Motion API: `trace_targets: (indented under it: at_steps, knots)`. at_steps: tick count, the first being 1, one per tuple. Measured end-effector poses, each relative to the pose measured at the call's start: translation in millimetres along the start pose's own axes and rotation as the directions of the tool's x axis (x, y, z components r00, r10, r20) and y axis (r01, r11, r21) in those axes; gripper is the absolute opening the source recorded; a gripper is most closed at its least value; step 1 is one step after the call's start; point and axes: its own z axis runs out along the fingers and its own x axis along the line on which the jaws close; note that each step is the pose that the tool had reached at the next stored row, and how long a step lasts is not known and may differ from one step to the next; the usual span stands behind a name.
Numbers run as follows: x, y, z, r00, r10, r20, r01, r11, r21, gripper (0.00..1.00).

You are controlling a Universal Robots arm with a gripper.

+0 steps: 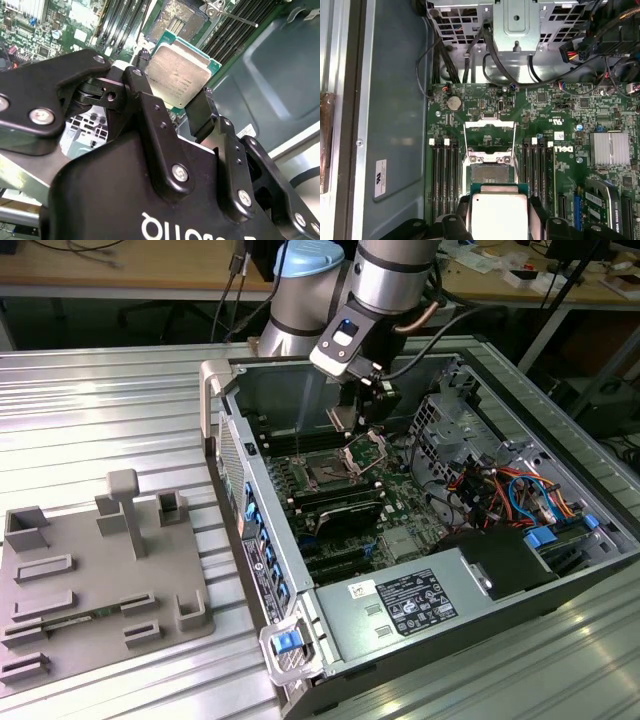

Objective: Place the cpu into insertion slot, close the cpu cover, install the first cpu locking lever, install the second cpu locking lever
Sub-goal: 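Place the cpu into insertion slot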

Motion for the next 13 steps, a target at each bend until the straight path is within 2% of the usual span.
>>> trace_targets:
  at_steps: [2, 13]
  knots:
    - [0.1, -1.2, 4.7, 1.0000, 0.000, -0.0006, 0.000, 1.0000, 0.0000, 0.55]
    - [0.1, -1.2, 4.8, 1.0000, 0.000, -0.0005, 0.000, 1.0000, 0.0000, 0.55]
